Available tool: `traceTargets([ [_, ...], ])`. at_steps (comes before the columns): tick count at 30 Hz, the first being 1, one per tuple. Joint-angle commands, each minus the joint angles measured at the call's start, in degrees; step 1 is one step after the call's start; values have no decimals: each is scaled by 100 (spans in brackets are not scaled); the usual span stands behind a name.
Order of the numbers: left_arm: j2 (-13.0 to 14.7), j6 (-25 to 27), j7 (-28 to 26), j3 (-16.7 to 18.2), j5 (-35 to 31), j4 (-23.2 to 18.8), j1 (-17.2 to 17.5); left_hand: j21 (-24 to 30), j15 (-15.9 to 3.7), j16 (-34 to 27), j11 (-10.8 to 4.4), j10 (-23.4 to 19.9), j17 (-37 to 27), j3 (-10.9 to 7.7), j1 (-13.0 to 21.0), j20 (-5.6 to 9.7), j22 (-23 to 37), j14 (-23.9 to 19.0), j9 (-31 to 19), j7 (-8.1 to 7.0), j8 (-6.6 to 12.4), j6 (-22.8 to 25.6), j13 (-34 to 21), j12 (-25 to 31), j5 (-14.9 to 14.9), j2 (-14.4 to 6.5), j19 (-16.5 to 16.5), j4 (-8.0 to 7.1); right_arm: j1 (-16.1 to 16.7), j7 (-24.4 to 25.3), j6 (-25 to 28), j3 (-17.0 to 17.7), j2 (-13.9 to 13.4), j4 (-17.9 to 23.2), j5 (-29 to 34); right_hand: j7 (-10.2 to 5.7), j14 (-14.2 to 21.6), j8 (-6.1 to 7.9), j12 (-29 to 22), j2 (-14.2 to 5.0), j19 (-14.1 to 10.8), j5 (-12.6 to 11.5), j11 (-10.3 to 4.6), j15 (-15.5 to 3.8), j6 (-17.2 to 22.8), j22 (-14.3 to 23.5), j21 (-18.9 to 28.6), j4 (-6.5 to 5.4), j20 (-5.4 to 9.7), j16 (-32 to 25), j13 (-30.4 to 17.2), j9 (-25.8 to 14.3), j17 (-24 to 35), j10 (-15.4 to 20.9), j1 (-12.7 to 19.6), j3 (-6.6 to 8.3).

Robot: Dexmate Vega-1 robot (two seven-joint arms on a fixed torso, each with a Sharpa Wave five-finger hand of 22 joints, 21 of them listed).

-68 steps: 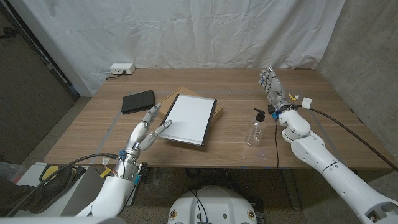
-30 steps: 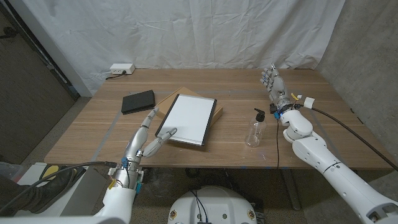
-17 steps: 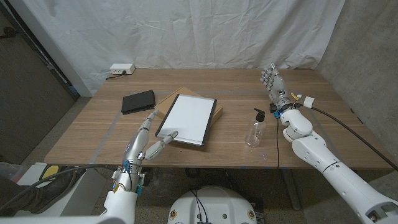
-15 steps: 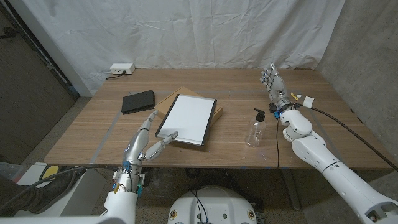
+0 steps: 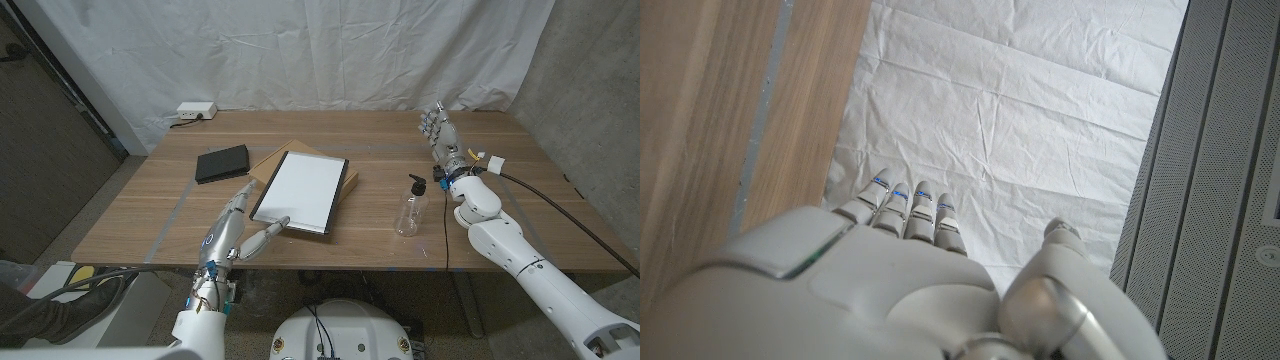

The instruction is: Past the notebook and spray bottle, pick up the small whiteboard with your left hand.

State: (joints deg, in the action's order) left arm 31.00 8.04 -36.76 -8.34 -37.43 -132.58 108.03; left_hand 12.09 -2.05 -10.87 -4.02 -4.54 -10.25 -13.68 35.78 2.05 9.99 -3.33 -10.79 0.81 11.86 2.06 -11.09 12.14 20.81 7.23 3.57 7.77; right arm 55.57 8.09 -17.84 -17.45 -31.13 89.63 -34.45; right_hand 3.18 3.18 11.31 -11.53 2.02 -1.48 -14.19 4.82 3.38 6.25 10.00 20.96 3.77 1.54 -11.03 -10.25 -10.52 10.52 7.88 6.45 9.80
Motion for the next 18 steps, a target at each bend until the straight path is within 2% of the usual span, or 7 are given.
traceTargets([
  [1,179,922,-97,-269,-466,-313,73,-2,-129,-20,-33,-43,-22,11,59,207,26,-61,-18,-48,13,22,-7,12,60,13,64,37,-24,36,-46,21,50,-44,-12,-1,30,19,-46,-1,-55,2,21,8,50,34,-13,18,5,-19,-17,-32,15,52,48,-20],
  [8,293,1390,3,-372,-635,-468,78,0,-149,-28,-52,-63,-23,27,75,199,27,-90,-19,-61,18,44,-8,15,69,25,84,36,-31,63,-59,22,76,-63,-10,-7,33,18,-43,-3,-62,2,23,7,52,34,-25,19,3,-18,-18,-32,15,47,46,-25],
  [9,309,1428,1,-386,-645,-480,77,-3,-152,-28,-119,-61,-24,35,82,198,27,-94,-20,-62,18,49,-9,12,73,30,86,36,-28,63,-60,25,74,-62,-11,-7,33,17,-44,-3,-63,2,22,10,50,34,-28,19,3,-17,-18,-32,15,50,46,-25],
  [10,327,1473,11,-398,-656,-497,78,-5,-150,-26,-68,-76,-25,41,87,195,27,-94,-20,-63,16,50,-9,16,77,34,85,35,-24,66,-62,27,73,-60,-11,-5,34,17,-46,-3,-64,1,17,7,51,34,-29,19,3,-18,-18,-33,15,54,46,-26],
  [18,394,1748,-18,-539,-669,-544,84,-7,-164,-26,-82,-81,-27,57,99,197,28,-103,-21,-68,20,70,-11,13,87,41,96,30,28,88,-70,59,61,-36,-32,-3,34,15,-45,-4,-69,1,13,13,49,35,-42,21,7,-15,-18,-33,15,55,47,-30],
])
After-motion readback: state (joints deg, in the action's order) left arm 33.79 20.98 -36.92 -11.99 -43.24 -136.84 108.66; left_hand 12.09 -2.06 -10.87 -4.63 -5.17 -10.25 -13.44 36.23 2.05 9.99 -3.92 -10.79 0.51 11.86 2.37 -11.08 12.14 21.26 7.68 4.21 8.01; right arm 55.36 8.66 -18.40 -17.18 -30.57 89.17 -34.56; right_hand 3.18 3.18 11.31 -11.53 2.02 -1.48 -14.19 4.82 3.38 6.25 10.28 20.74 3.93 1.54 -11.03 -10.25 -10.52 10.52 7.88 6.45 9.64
